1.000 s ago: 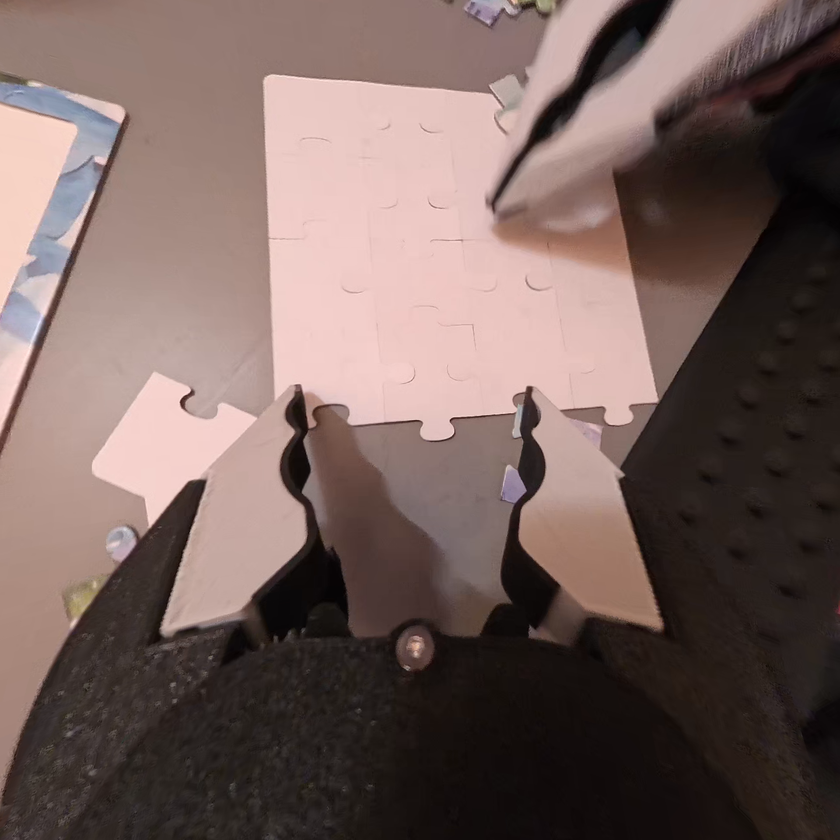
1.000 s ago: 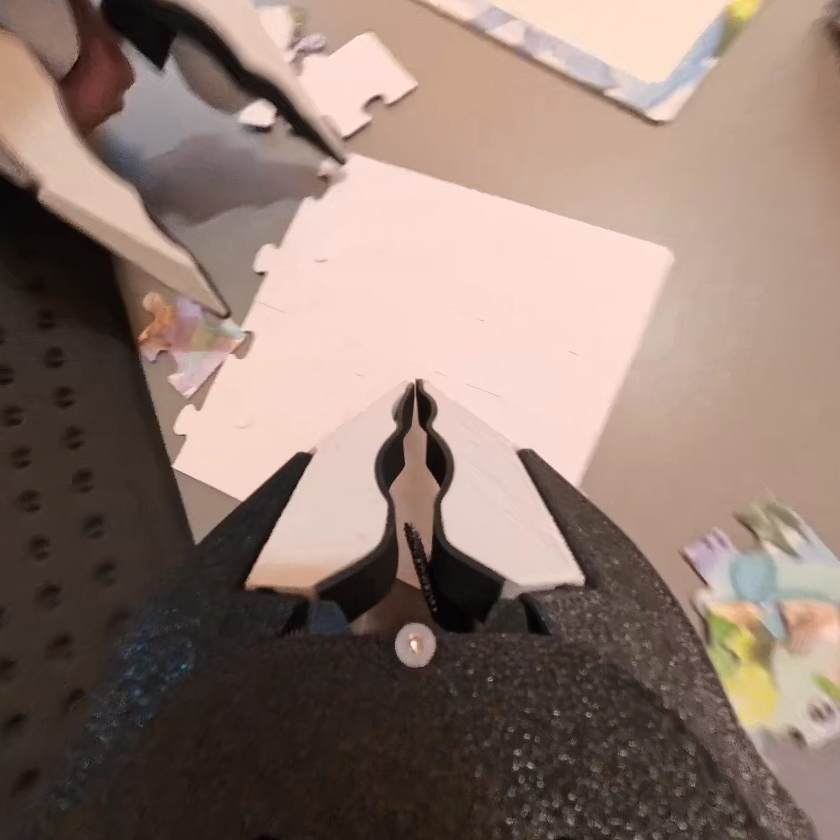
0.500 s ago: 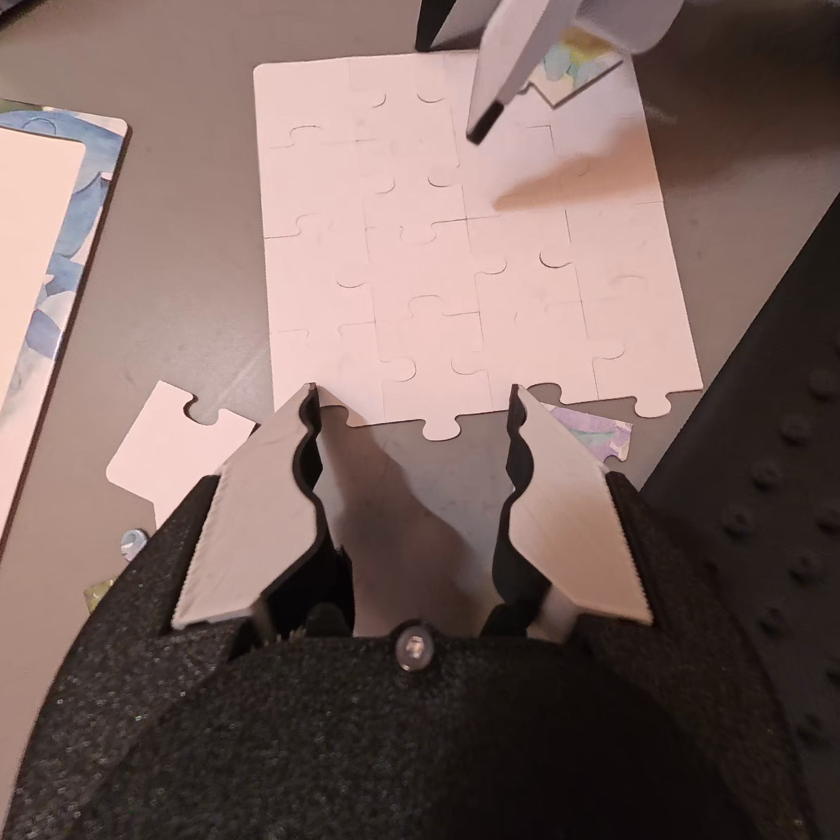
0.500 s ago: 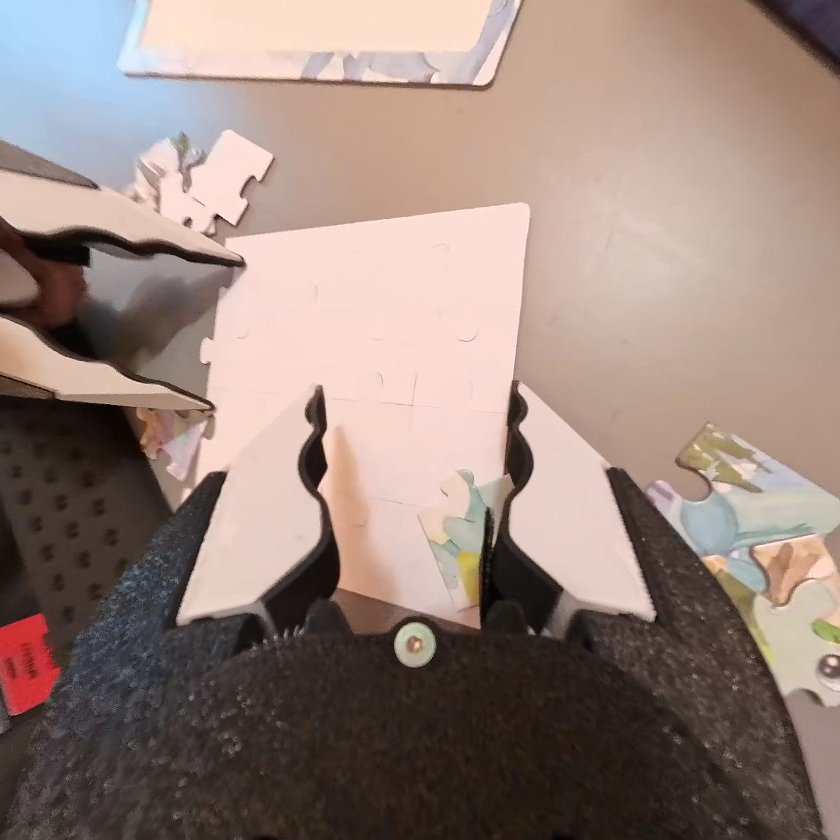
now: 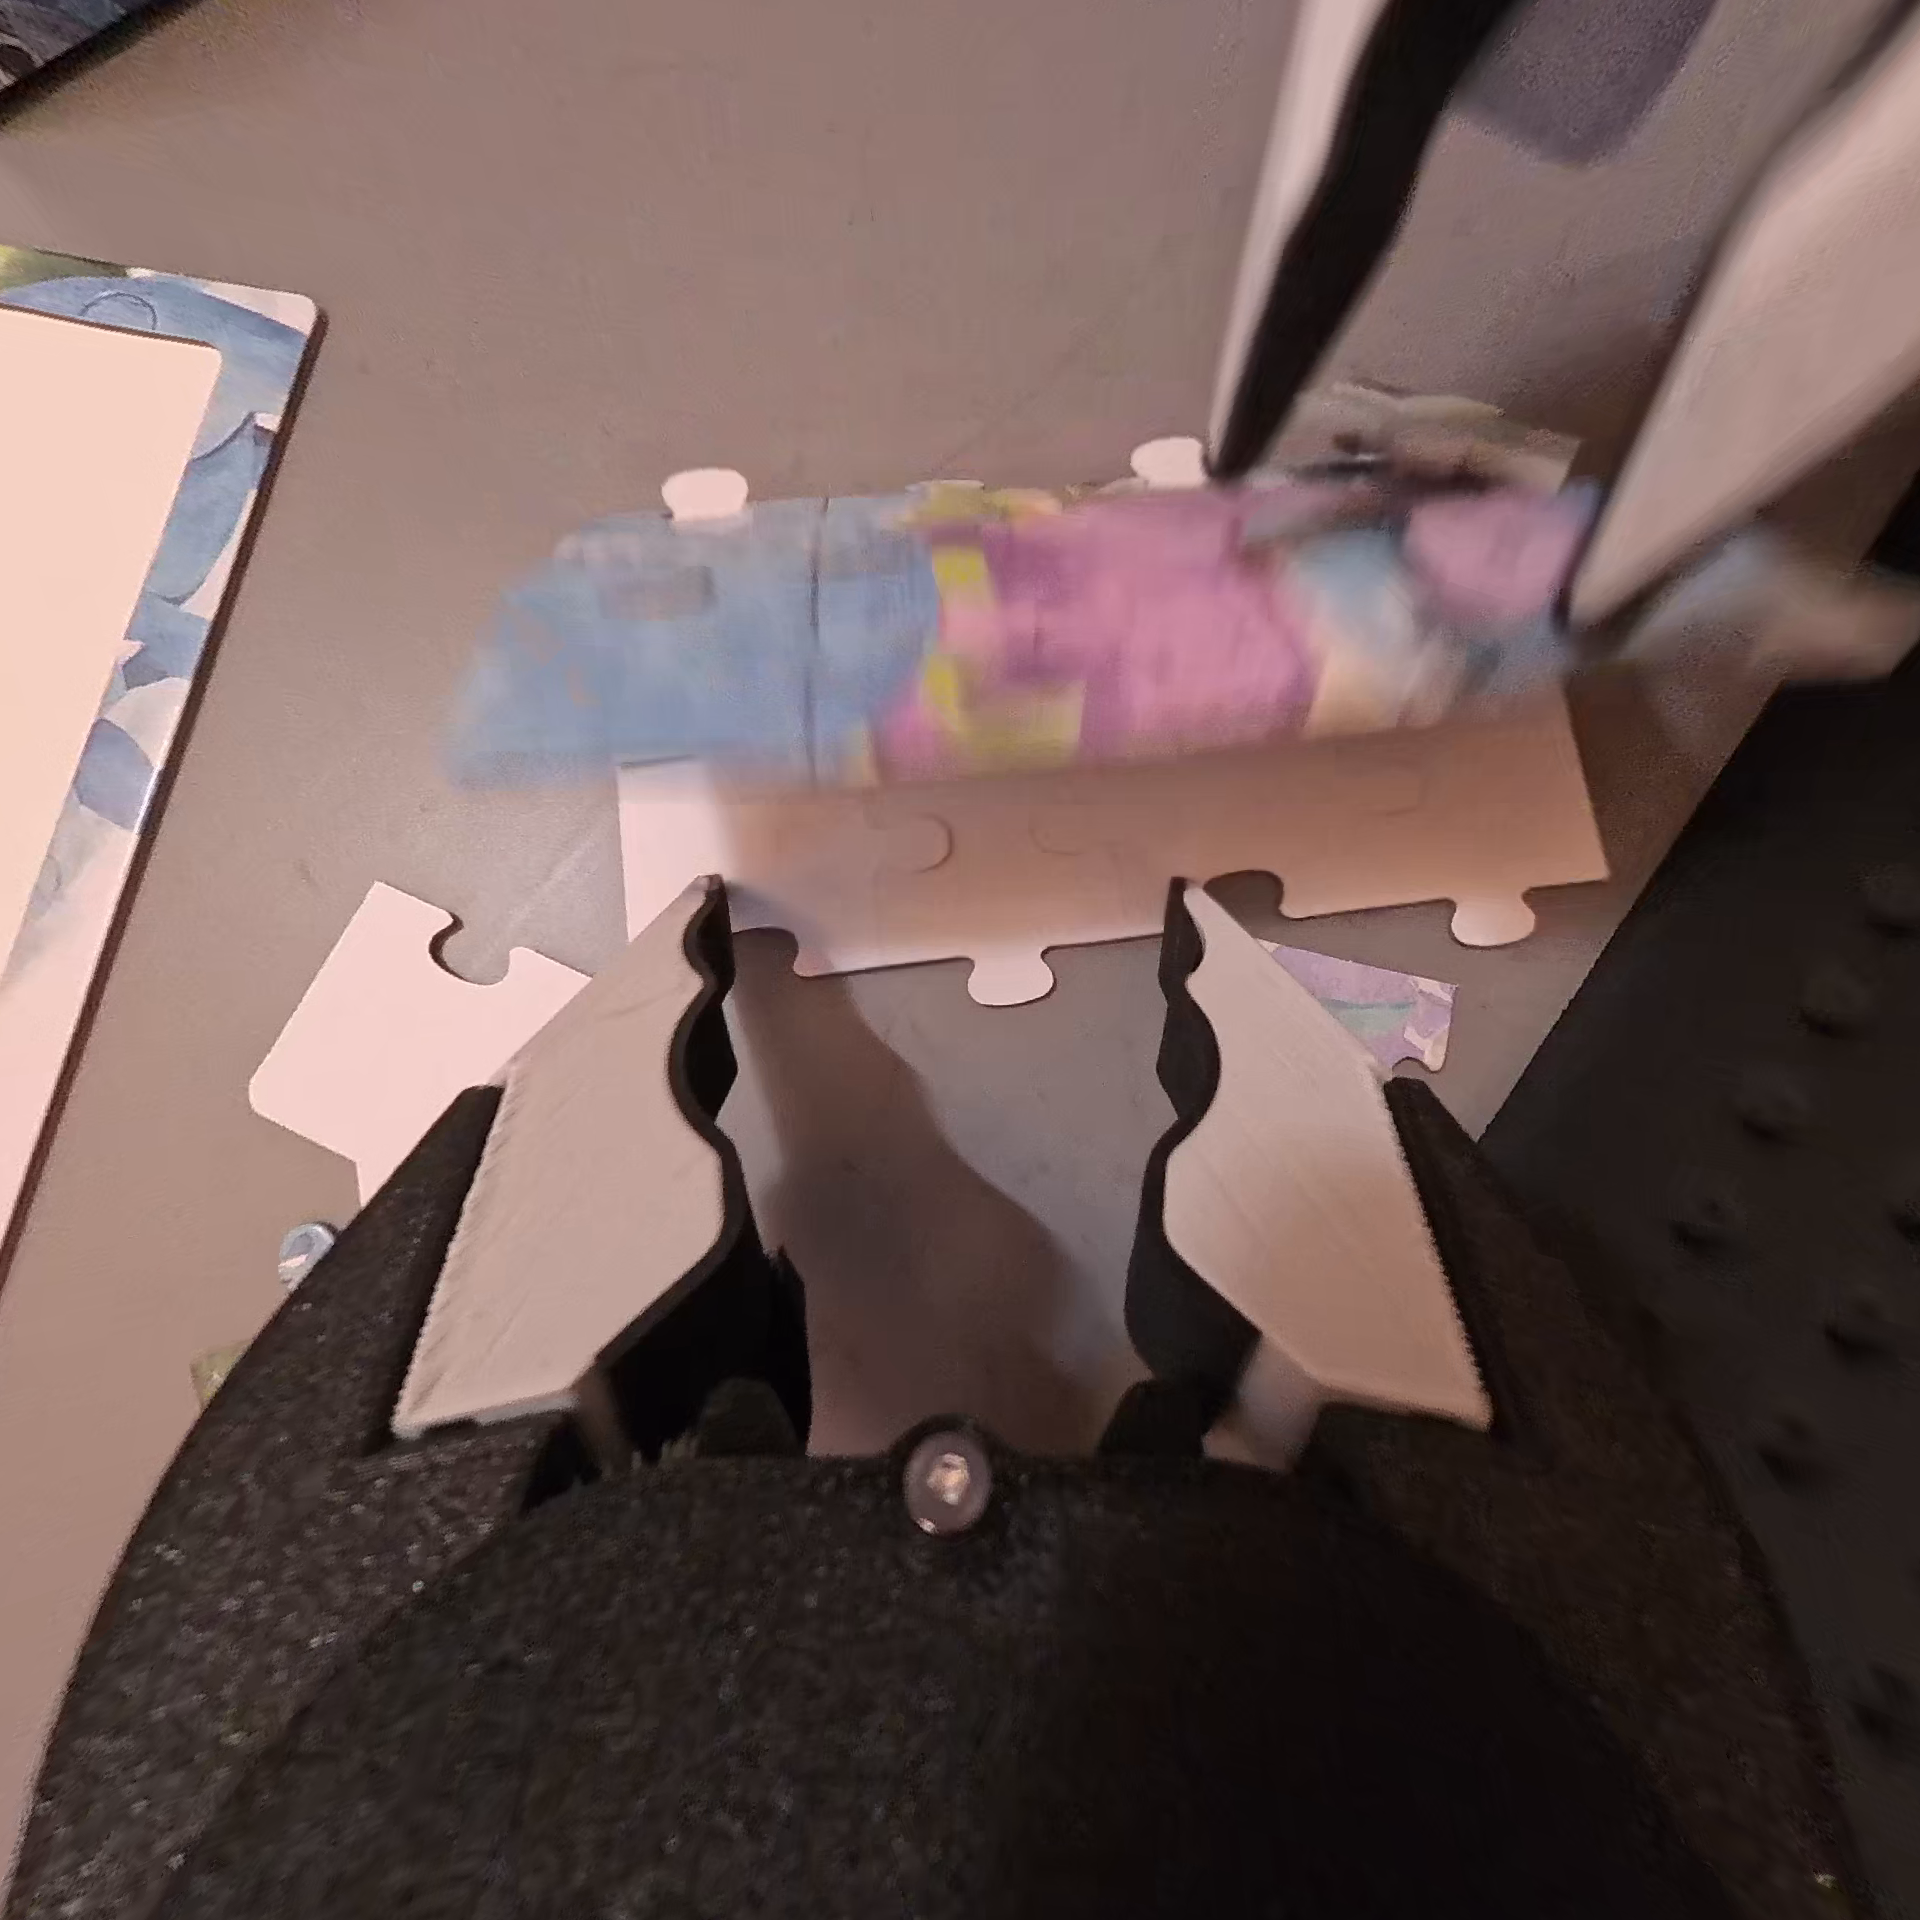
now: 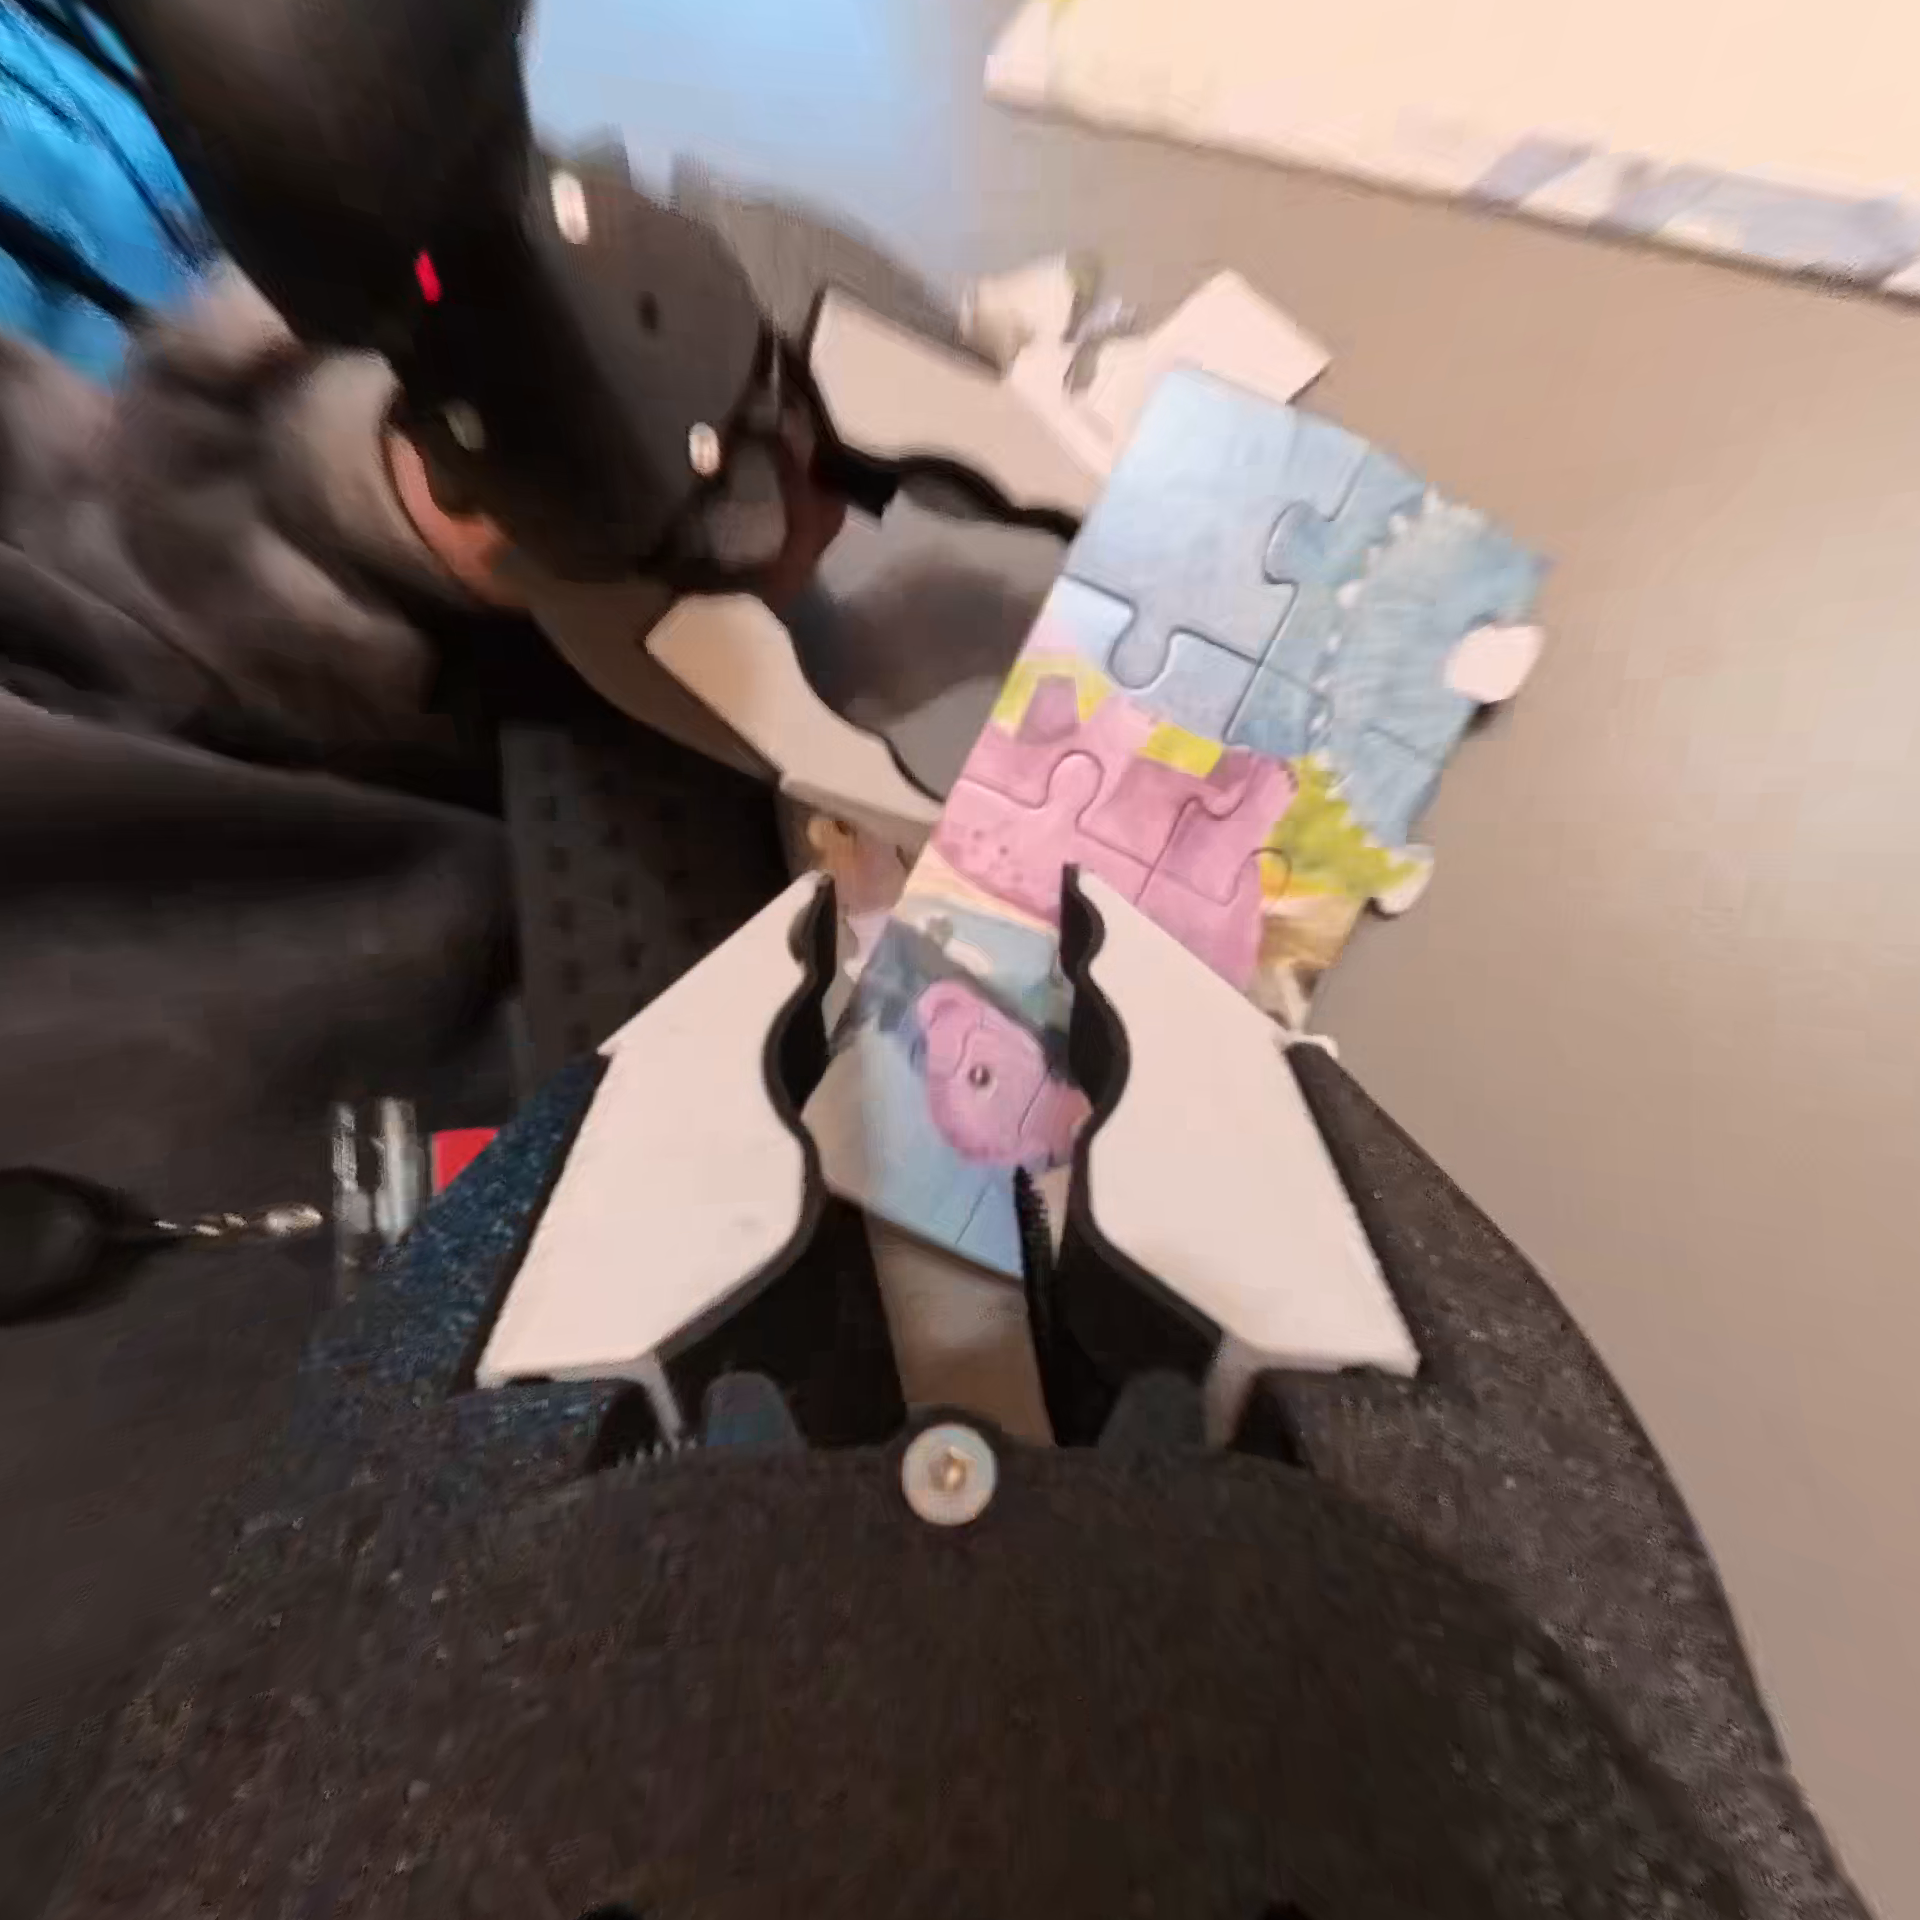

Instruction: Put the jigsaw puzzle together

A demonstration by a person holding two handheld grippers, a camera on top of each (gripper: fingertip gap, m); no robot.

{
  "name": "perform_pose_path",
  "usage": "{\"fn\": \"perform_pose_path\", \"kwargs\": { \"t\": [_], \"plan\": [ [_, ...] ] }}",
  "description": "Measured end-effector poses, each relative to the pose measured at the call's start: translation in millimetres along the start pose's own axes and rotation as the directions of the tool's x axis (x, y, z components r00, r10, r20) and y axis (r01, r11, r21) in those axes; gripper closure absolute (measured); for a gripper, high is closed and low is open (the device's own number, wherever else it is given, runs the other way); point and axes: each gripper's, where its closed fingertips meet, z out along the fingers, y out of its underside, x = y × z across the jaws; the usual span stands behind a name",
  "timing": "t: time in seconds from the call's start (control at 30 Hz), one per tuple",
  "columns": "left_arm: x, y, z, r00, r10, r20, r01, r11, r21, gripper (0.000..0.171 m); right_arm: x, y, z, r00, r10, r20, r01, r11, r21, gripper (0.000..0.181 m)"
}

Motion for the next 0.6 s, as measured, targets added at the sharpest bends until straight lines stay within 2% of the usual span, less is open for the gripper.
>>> {"fn": "perform_pose_path", "kwargs": {
  "t": [0.1,0.17,0.23,0.3,0.37,0.4,0.47,0.53,0.6],
  "plan": [
    [0.2,0.0,-2.2,1.0,-0.007,-0.009,0.007,1.0,0.003,0.094,-9.0,13.2,12.6,0.995,-0.091,-0.028,0.089,0.994,-0.069,0.133],
    [1.8,-5.3,-7.2,0.999,-0.03,-0.043,0.032,0.998,0.045,0.102,2.3,7.1,3.2,0.995,-0.079,-0.068,0.079,0.997,-0.001,0.135],
    [2.9,-10.0,-10.1,0.995,-0.057,-0.081,0.063,0.995,0.073,0.104,26.5,2.1,-9.1,0.994,0.002,-0.11,0.007,0.996,0.087,0.133],
    [3.5,-11.3,-8.2,0.993,-0.063,-0.102,0.07,0.995,0.07,0.104,30.0,3.6,-7.2,0.998,0.06,-0.024,-0.057,0.992,0.114,0.11],
    [5.8,-15.0,-4.5,0.991,-0.061,-0.121,0.07,0.995,0.071,0.107,21.7,6.1,6.8,0.998,0.051,0.036,-0.054,0.995,0.087,0.09],
    [7.7,-19.0,-3.4,0.989,-0.063,-0.135,0.074,0.994,0.077,0.11,18.5,8.3,14.9,1.0,0.002,0.01,-0.003,0.998,0.055,0.09],
    [11.4,-33.3,-5.1,0.984,-0.065,-0.168,0.085,0.989,0.118,0.115,27.5,11.2,26.2,0.984,-0.108,-0.144,0.107,0.994,-0.012,0.09],
    [16.6,-53.6,-11.0,0.971,-0.066,-0.228,0.109,0.977,0.182,0.124,35.3,15.9,31.7,0.949,-0.186,-0.254,0.168,0.982,-0.089,0.098],
    [19.6,-72.0,-15.0,0.955,-0.067,-0.29,0.136,0.964,0.226,0.127,38.1,19.1,33.7,0.927,-0.223,-0.302,0.195,0.973,-0.122,0.122]
  ]
}}
